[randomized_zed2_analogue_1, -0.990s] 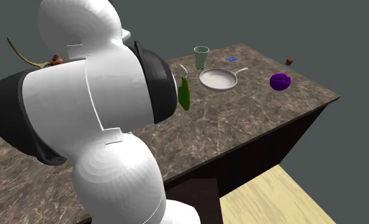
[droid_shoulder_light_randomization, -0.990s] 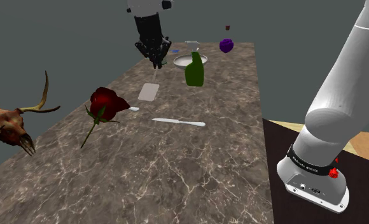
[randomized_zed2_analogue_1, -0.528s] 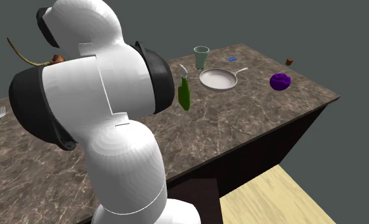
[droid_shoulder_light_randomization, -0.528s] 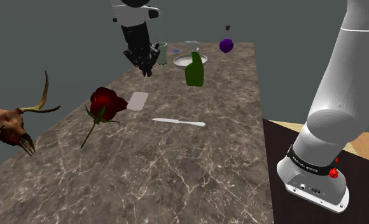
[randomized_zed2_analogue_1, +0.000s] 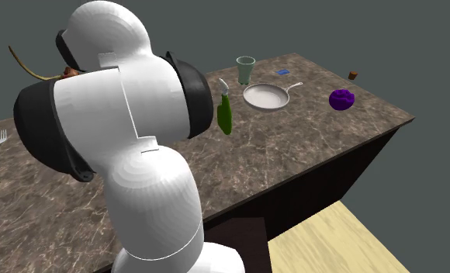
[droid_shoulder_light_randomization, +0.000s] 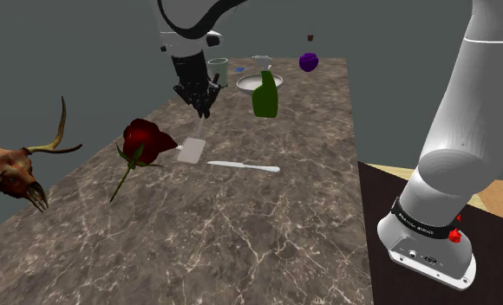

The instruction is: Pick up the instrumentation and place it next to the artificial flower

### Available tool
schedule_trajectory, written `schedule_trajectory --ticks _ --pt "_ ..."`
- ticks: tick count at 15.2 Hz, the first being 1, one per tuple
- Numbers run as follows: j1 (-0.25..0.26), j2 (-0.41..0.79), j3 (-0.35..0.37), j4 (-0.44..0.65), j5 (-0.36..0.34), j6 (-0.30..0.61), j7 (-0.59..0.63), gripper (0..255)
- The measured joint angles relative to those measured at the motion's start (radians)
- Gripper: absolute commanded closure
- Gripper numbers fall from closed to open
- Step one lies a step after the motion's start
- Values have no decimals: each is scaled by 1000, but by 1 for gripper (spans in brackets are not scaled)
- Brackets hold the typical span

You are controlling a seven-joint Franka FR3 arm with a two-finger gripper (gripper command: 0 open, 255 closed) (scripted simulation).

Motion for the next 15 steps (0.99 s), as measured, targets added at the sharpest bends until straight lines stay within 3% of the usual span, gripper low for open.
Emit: schedule_trajectory --ticks 15 --pt "4 54 -8 -137 -40 182 33 255"
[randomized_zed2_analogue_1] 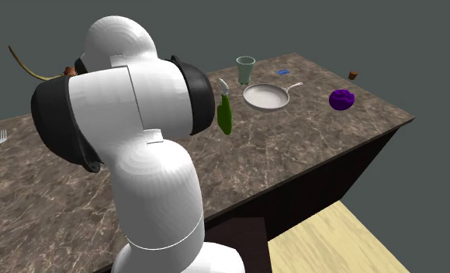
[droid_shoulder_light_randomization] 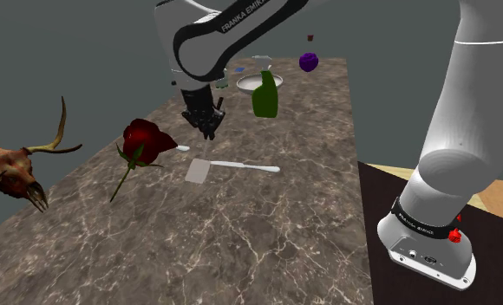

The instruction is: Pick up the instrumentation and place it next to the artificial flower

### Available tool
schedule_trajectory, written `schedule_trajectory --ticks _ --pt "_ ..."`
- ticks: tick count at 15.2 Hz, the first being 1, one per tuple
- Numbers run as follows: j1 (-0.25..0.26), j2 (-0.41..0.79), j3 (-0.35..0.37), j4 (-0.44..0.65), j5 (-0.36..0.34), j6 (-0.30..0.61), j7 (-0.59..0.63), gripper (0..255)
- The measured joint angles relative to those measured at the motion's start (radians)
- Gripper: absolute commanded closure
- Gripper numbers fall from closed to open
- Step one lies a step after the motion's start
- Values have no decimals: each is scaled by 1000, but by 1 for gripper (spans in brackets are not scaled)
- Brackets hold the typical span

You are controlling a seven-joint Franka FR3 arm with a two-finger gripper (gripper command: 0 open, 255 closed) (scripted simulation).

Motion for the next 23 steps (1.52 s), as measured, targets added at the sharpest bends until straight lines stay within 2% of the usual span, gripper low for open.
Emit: schedule_trajectory --ticks 11,18,19,23 --pt "10 64 -14 -82 -50 134 41 255" --pt "13 78 -17 -86 -60 150 48 255" --pt "13 78 -17 -86 -60 150 48 0" --pt "13 78 -17 -86 -60 150 48 0"
